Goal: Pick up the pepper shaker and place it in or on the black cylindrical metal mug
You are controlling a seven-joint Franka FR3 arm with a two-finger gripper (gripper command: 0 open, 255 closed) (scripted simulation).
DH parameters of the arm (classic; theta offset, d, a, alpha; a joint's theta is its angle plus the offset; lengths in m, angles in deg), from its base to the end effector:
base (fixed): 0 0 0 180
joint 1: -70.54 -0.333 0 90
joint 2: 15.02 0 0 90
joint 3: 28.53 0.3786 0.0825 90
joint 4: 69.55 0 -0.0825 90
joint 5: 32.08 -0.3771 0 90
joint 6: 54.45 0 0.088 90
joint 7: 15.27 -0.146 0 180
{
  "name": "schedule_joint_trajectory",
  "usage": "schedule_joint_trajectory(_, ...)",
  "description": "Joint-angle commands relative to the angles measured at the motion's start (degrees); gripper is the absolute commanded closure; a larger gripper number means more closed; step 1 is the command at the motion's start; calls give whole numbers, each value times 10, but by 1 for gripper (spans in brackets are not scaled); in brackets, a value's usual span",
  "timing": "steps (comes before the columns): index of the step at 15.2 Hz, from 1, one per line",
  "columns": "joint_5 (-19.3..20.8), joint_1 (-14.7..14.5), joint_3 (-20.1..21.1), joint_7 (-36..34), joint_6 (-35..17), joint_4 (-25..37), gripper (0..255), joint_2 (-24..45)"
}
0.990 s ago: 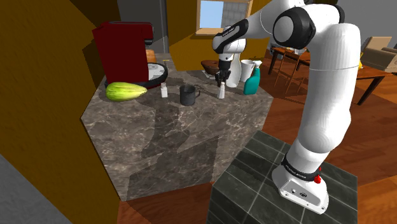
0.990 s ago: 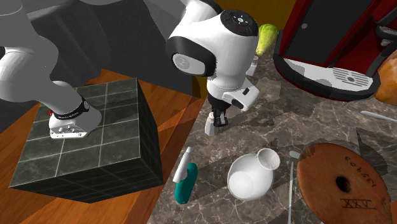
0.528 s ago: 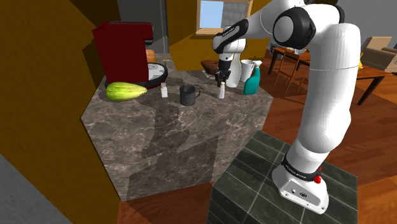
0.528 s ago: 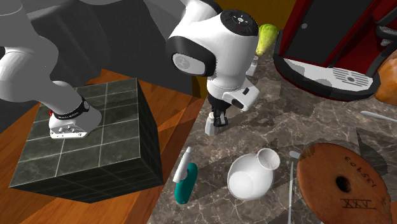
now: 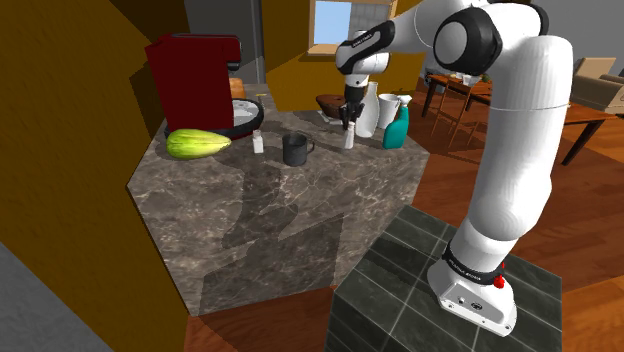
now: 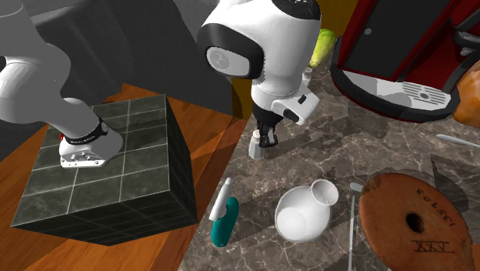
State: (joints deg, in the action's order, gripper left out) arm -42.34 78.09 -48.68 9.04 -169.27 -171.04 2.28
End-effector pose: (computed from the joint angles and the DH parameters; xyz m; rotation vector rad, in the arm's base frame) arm 0.5814 -0.2653 0.4192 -3.0625 0.1937 0.0273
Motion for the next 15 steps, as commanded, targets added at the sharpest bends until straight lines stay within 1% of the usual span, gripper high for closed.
schedule_joint_trajectory(1, 3, -2, -1, -4, 12, 6, 255, -7)
schedule_joint_trajectory(15, 17, -1, -5, -17, 111, 82, 255, -31)
